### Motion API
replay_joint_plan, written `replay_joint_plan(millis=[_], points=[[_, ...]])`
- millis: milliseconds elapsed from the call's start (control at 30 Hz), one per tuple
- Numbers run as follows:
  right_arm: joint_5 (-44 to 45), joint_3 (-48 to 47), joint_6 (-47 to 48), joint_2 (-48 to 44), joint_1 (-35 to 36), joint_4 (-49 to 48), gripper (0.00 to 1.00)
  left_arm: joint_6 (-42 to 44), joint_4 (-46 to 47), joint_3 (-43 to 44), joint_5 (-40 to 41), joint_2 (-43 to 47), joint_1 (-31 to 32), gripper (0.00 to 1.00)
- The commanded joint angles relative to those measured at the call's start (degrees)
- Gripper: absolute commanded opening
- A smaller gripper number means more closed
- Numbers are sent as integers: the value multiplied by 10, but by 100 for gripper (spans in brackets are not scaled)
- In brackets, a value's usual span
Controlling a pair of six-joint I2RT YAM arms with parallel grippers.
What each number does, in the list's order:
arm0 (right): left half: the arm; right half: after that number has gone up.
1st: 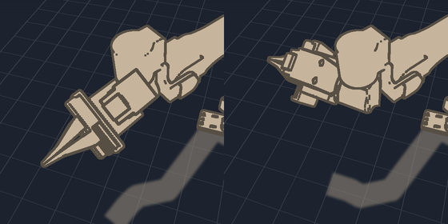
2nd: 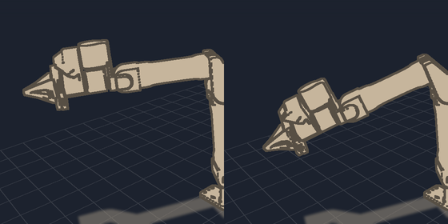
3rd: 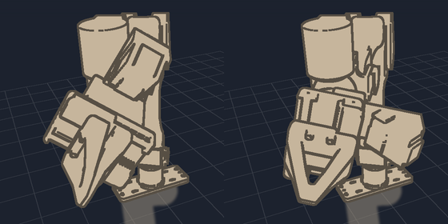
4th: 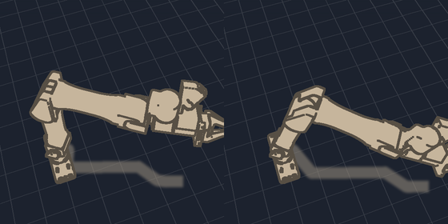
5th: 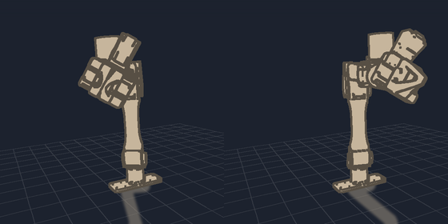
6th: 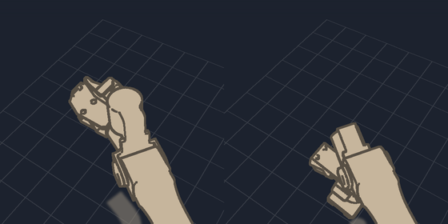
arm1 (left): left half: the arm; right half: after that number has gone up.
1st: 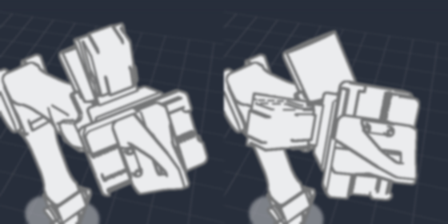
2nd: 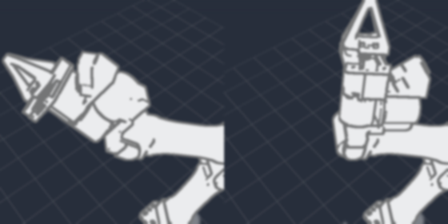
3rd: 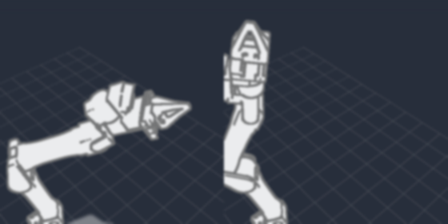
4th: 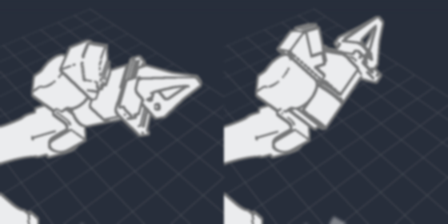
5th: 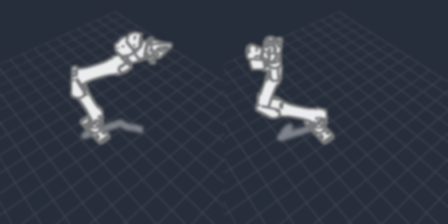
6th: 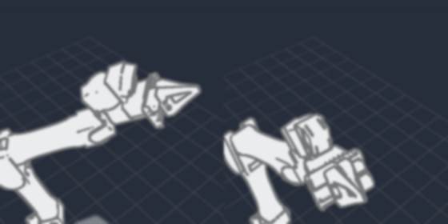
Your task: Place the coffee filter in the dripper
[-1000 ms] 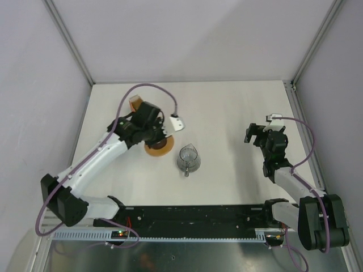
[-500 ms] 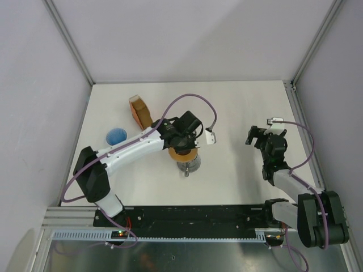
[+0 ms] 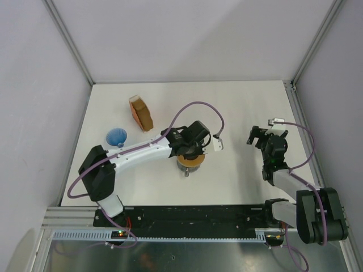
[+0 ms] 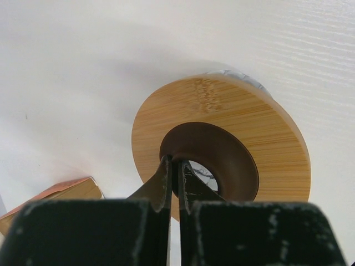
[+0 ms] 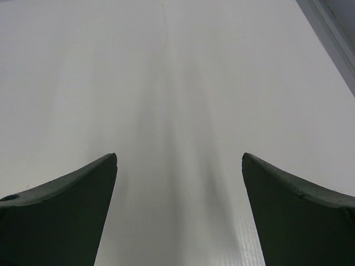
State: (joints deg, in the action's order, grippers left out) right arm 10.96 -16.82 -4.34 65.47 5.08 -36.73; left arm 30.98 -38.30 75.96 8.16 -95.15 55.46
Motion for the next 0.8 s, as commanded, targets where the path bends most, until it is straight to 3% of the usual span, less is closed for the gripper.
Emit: replay_joint_plan(millis=[0, 233, 767], points=[[6, -1, -2, -4, -5, -31, 99, -14, 31, -4, 23, -2, 9, 0], [2, -1, -5, -7, -8, -32, 99, -15, 32, -27, 30, 0, 12, 0], [-16, -1, -13, 2, -15, -39, 99, -6, 37, -32, 126, 41, 20, 0]])
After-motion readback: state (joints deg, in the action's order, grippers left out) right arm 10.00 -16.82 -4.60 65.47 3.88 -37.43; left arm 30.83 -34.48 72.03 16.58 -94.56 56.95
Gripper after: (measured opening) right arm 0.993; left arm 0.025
